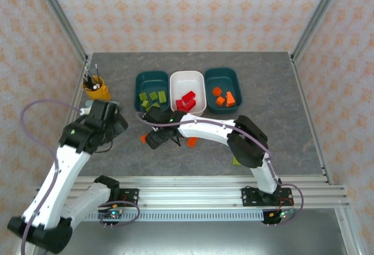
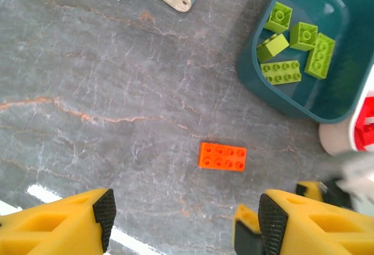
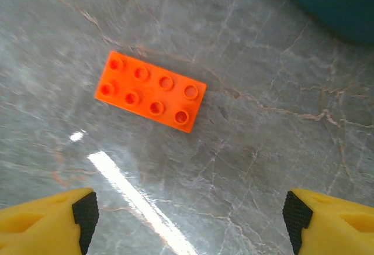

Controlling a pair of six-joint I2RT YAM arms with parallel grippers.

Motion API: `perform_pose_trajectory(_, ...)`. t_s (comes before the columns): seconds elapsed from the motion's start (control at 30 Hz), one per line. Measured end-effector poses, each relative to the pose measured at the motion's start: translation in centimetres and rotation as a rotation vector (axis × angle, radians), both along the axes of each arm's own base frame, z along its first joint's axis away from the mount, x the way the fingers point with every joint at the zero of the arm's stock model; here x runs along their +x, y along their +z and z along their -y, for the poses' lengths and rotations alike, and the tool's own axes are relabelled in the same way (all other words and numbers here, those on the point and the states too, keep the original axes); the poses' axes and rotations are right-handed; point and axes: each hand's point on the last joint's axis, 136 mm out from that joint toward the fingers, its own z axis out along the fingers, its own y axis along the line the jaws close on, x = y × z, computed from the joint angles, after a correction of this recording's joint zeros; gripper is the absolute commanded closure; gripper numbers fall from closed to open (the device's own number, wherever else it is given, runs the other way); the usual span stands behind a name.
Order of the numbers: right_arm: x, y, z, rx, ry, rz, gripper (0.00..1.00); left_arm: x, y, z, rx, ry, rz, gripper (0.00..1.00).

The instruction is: Sort the legos into containers by color

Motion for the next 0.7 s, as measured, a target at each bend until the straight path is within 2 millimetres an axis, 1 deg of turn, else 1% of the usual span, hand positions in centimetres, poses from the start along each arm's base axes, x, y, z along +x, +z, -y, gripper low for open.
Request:
perform_pose_trajectory(0.1,0.1,-1.5,-0.2,-0.046,0.026,-0.011,0.14,-1.7,0.9,-0.3,-0.03,0.01,0.046,0.31)
perform_pose_trajectory(0.17,0.4,-2.0,-0.7,-0.057,0.036,-0.011,0.14,-2.6,0.9,-0.5,-0.037,0.017,0.041,0.31)
perform_pose_trajectory(0.27,0.9,-2.5,-1.5,-0.062,0.042,-0.006,0.14,-3.4,0.7,-0.7,-0.038,0.02,0.032,0.31)
perform_pose_trajectory(0.4,1.6,-3.2,-2.5,-0.071,0.043,0.005,0.14,-4.3,0.6,-0.8,-0.039,0.021,0.019,0.31)
perform_pose_trajectory(0.57,2.5,-4.3,-3.9,-0.081,0.043,0.009,0.16,-4.8,0.7,-0.9,-0.037,0.019,0.004,0.31)
perform_pose_trajectory(0.7,3.3,-3.9,-5.0,-0.068,0.038,0.021,0.19,-5.0,1.1,-1.0,-0.038,0.019,0.009,0.31)
